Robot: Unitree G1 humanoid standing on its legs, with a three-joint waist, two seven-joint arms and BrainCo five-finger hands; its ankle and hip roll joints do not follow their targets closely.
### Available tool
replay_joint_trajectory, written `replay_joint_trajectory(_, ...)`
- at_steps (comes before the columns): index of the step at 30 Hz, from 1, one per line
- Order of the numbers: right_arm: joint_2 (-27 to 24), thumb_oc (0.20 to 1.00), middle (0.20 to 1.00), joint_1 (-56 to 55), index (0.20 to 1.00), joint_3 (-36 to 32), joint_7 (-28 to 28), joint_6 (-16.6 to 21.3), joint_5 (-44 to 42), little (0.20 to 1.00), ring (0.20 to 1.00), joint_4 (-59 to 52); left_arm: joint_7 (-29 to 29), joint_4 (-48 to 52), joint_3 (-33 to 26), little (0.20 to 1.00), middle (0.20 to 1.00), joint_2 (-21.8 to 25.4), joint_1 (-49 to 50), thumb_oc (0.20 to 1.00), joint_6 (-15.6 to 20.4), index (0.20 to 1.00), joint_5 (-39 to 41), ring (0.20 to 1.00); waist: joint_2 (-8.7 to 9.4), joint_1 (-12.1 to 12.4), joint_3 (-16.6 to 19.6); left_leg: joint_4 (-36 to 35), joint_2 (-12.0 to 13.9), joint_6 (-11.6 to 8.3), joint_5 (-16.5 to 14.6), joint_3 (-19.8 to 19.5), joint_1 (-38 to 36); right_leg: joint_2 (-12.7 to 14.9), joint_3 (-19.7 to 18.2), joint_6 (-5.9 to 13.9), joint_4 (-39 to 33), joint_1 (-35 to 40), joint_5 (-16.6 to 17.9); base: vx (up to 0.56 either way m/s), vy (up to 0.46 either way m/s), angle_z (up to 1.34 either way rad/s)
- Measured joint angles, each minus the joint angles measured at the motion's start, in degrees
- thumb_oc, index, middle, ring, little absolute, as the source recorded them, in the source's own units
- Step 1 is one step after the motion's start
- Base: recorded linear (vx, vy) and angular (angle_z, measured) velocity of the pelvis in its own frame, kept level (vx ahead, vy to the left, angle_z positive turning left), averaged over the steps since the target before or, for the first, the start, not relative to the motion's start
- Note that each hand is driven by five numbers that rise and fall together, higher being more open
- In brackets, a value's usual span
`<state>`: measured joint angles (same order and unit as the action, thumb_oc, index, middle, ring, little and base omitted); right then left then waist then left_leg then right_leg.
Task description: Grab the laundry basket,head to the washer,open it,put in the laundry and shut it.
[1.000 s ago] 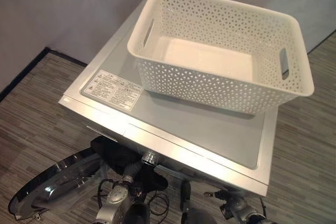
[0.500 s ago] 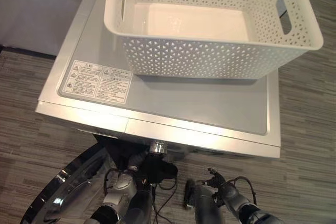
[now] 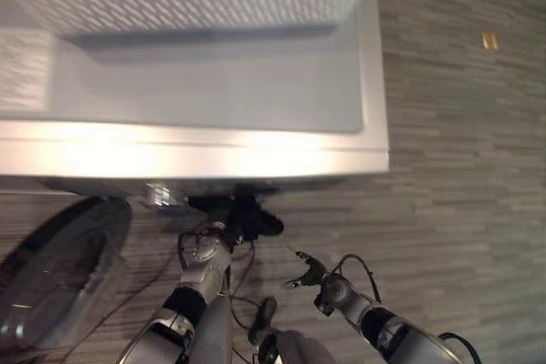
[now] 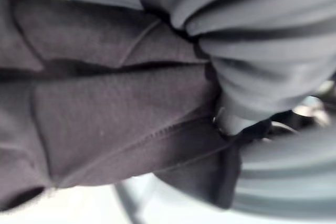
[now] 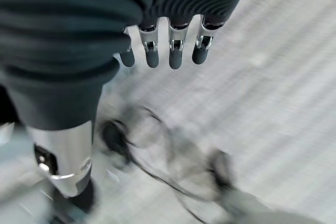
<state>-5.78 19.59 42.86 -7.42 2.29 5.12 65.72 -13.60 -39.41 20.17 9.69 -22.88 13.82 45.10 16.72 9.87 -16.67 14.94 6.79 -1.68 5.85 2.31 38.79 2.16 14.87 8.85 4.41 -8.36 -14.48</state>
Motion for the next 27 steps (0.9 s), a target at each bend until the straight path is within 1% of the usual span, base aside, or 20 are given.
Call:
replay_joint_trajectory(1, -0.05, 1.0, 1.0, -0.78, 1.0, -0.15, 0.07, -0.61, 0.25, 1.0, 1.0, 1.54, -0.56, 0.12, 1.41, 0.2, 0.2, -0.08, -0.18, 0.2, 0.08, 0.2, -0.01, 0.2, 0.21, 0.0, -0.12, -1.4, 0.1, -0.46, 0.33, -0.37, 0.46, -0.37, 0.64, -0.69, 1.2, -1.14, -0.39, -0.07, -0.157, 0.19)
replay_joint_trajectory(2, 0.14, 1.0, 1.0, -2.05, 1.0, -0.38, 0.13, -0.87, 0.26, 1.0, 1.0, 3.08, -1.24, 0.09, 1.39, 0.2, 0.2, -0.3, 0.13, 0.2, 0.09, 0.2, 0.01, 0.2, 0.73, -0.14, -0.33, -2.01, 0.26, -0.58, 0.7, -0.52, 0.49, -0.44, 0.98, -0.8, 1.34, -1.42, -0.45, -0.07, -0.156, 0.19)
replay_joint_trajectory(5, 0.08, 1.0, 1.0, -2.97, 1.0, -0.65, 0.11, -0.85, 0.22, 1.0, 1.0, 4.07, -1.7, 0.07, 1.2, 0.2, 0.2, -0.64, 0.08, 0.2, 0.3, 0.2, 0.03, 0.2, 1.17, -1.21, -0.78, -2.03, -0.57, -0.57, 0.7, -1.73, 0.63, -0.23, 1.7, -0.86, 0.43, -0.58, -0.39, -0.07, -0.076, 0.2)
replay_joint_trajectory(9, 0.21, 1.0, 1.0, -2.84, 1.0, -0.93, 0.06, 0.2, 0.04, 1.0, 1.0, 2.91, -2.94, 0.06, -1.04, 0.2, 0.2, -0.57, -1.48, 0.2, 0.75, 0.2, 0.04, 0.2, 1.91, -1.36, -1.62, -1.64, -0.27, -0.56, 0.7, -2.06, 0.64, -0.62, 1.73, -1.58, 0.55, -0.41, 0.06, -0.05, -0.098, 0.04)
replay_joint_trajectory(10, 0.32, 1.0, 1.0, -2.76, 1.0, -0.9, 0.02, 0.46, -0.01, 1.0, 1.0, 2.1, -3.82, 0.12, -2.04, 0.2, 0.2, -0.21, -2.18, 0.2, 1.03, 0.2, 0.04, 0.2, 2.38, -1.37, -2.29, -0.27, 0.11, -0.56, 0.69, -2.79, 0.87, -1.31, 1.67, -2.38, 0.33, 0.17, 0.58, -0.04, -0.093, -0.03)
replay_joint_trajectory(11, 0.3, 1.0, 1.0, -2.76, 1.0, -0.82, -0.02, 0.64, -0.04, 1.0, 1.0, 1.47, -4.2, 0.92, -2.34, 0.2, 0.2, 0.38, -2.1, 0.2, 1.05, 0.2, 0.03, 0.2, 2.41, -1.31, -2.41, 0.64, 0.34, -0.58, 0.67, -3.4, 1.51, -2.24, 1.73, -2.8, 0.95, -0.12, 0.84, -0.03, -0.1, -0.05)
replay_joint_trajectory(12, 0.23, 1.0, 1.0, -2.73, 1.0, -0.77, -0.09, 1.13, -0.22, 1.0, 1.0, 0.16, -4.76, 4.22, -3.07, 0.2, 0.2, 1.53, -1.21, 0.2, 1.19, 0.2, -0.01, 0.2, 2.52, -1.21, -3.3, 1.92, 1.27, -0.57, 0.67, -3.77, 2.34, -3.14, 2.22, -2.91, 2.4, -0.84, 0.91, -0.02, -0.062, 0.14)
replay_joint_trajectory(13, 0.29, 1.0, 1.0, -2.7, 1.0, -0.76, -0.07, 1.48, -0.37, 1.0, 1.0, -0.12, -5.52, 5.6, -3.42, 0.2, 0.2, 1.84, -0.94, 0.2, 2.6, 0.2, 0.0, 0.2, 2.46, -1.03, -4.16, 2.26, 1.65, -0.57, 0.67, -5.48, 3.32, -4.14, 3.22, -3.18, 2.66, -1.01, 0.81, -0.02, -0.079, 0.26)
replay_joint_trajectory(14, 0.34, 1.0, 1.0, -2.51, 1.0, -1.03, -0.1, 1.51, -0.42, 1.0, 1.0, -0.18, -6.0, 6.99, -3.8, 0.2, 0.2, 2.02, -0.67, 0.2, 2.73, 0.2, -0.01, 0.2, 2.24, -0.94, -4.67, 2.22, 1.78, -0.58, 0.67, -6.49, 3.86, -4.63, 3.12, -3.88, 3.89, -1.74, 0.36, 0.0, -0.071, 0.38)
replay_joint_trajectory(15, 0.26, 1.0, 1.0, -1.99, 1.0, -1.17, -0.26, 1.57, -0.96, 1.0, 1.0, -0.35, -6.45, 9.13, -5.37, 0.2, 0.2, 2.03, 0.07, 0.2, 2.84, 0.2, -0.09, 0.2, 1.61, -0.92, -5.72, 2.59, 2.04, -0.58, 0.67, -6.89, 4.39, -5.04, 3.6, -4.87, 6.15, -2.79, -0.2, 0.01, -0.059, 0.25)
replay_joint_trajectory(16, 0.31, 1.0, 1.0, -1.6, 1.0, -1.15, -0.3, 1.6, -1.52, 1.0, 1.0, -0.3, -6.64, 9.66, -5.91, 0.2, 0.2, 2.03, 0.31, 0.2, 3.31, 0.2, -0.13, 0.2, 1.48, -0.81, -6.24, 2.51, 2.42, -0.58, 0.67, -7.35, 4.53, -5.21, 4.08, -5.2, 7.2, -3.32, -0.42, 0.02, -0.035, 0.16)
replay_joint_trajectory(17, 0.5, 1.0, 1.0, -1.25, 1.0, -1.12, -0.3, 1.64, -1.69, 1.0, 1.0, -0.3, -7.13, 9.62, -6.79, 0.2, 0.2, 2.29, 0.45, 0.2, 3.68, 0.2, -0.13, 0.2, 1.47, -0.65, -6.33, 2.58, 2.53, -0.58, 0.67, -7.94, 4.91, -5.38, 4.65, -5.46, 7.93, -3.85, -0.58, 0.01, -0.038, 0.09)
replay_joint_trajectory(18, 0.63, 1.0, 1.0, -1.0, 1.0, -1.1, -0.39, 1.88, -2.1, 1.0, 1.0, -0.45, -8.15, 9.5, -8.93, 0.2, 0.2, 2.53, 0.52, 0.2, 3.78, 0.2, -0.12, 0.2, 1.47, -0.59, -6.42, 2.67, 2.83, -0.58, 0.68, -8.26, 5.23, -5.8, 4.76, -5.46, 8.72, -4.27, -0.58, 0.02, -0.067, 0.05)
replay_joint_trajectory(20, 0.61, 1.0, 1.0, -0.76, 1.0, -1.02, -0.83, 2.02, -2.09, 1.0, 1.0, -0.6, -9.08, 9.37, -11.42, 0.2, 0.2, 3.03, 0.06, 0.2, 4.16, 0.2, -0.18, 0.2, 1.26, -0.56, -6.62, 2.86, 3.55, -0.58, 0.69, -9.08, 5.18, -6.17, 4.96, -5.47, 11.76, -5.34, -0.59, 0.01, -0.068, 0.03)
replay_joint_trajectory(21, 0.25, 1.0, 1.0, -0.78, 1.0, -0.72, -1.07, 2.36, -2.06, 1.0, 1.0, -1.43, -10.29, 8.12, -14.88, 0.2, 0.2, 3.56, -1.67, 0.2, 4.75, 0.2, -0.48, 0.2, 0.64, -0.54, -7.12, 2.69, 4.97, -0.56, 0.71, -9.8, 4.29, -6.18, 5.66, -6.08, 18.33, -8.09, -3.11, 0.0, -0.053, 0.01)
replay_joint_trajectory(22, -0.35, 1.0, 1.0, -1.01, 1.0, -0.02, -1.07, 2.66, -2.04, 1.0, 1.0, -2.14, -11.13, 6.97, -17.11, 0.2, 0.2, 3.84, -2.81, 0.2, 4.97, 0.2, -0.5, 0.2, 0.66, -0.64, -7.14, 2.67, 5.26, -0.58, 0.72, -9.54, 4.03, -5.76, 5.93, -7.27, 18.0, -9.15, -5.07, -0.01, -0.068, 0.01)
replay_joint_trajectory(23, -0.88, 1.0, 1.0, -1.16, 1.0, -0.02, -1.07, 2.67, -2.04, 1.0, 1.0, -2.64, -11.83, 6.75, -17.83, 0.2, 0.2, 4.34, -4.12, 0.2, 5.24, 0.2, -0.5, 0.2, 0.91, -0.47, -7.11, 3.02, 5.03, -0.67, 0.73, -9.25, 4.1, -4.77, 5.89, -7.72, 14.82, -9.94, -4.6, -0.01, -0.05, 0.01)
replay_joint_trajectory(24, -1.11, 1.0, 1.0, -0.82, 1.0, -0.07, -1.04, 2.66, -1.95, 1.0, 1.0, -2.82, -12.62, 7.42, -18.4, 0.2, 0.2, 6.53, -5.41, 0.2, 5.36, 0.2, -1.09, 0.2, 0.75, -0.31, -7.42, 3.66, 5.24, -1.68, 1.29, -9.73, 4.24, -5.5, 6.02, -8.92, 14.69, -9.41, -4.42, -0.01, -0.045, -0.17)
replay_joint_trajectory(26, -1.16, 1.0, 1.0, -2.4, 1.0, -0.01, -0.98, 3.02, -1.48, 1.0, 1.0, -4.83, -13.54, 8.54, -20.18, 0.2, 0.2, 10.8, -5.03, 0.2, 5.66, 0.2, -2.96, 0.2, 1.16, 0.06, -7.31, 5.25, 7.08, -3.11, 2.33, -9.93, 3.95, -7.37, 5.97, -8.97, 14.66, -8.18, -4.02, -0.02, -0.021, -0.19)
replay_joint_trajectory(27, -1.31, 1.0, 1.0, -3.18, 1.0, -0.05, -0.85, 3.01, -1.32, 1.0, 1.0, -4.86, -14.09, 8.84, -20.97, 0.2, 0.2, 11.48, -4.95, 0.2, 5.76, 0.2, -3.07, 0.2, 1.16, 0.26, -7.31, 4.93, 7.38, -3.86, 2.87, -10.14, 3.31, -7.62, 6.17, -9.05, 14.84, -7.6, -4.07, -0.03, -0.023, 0.01)
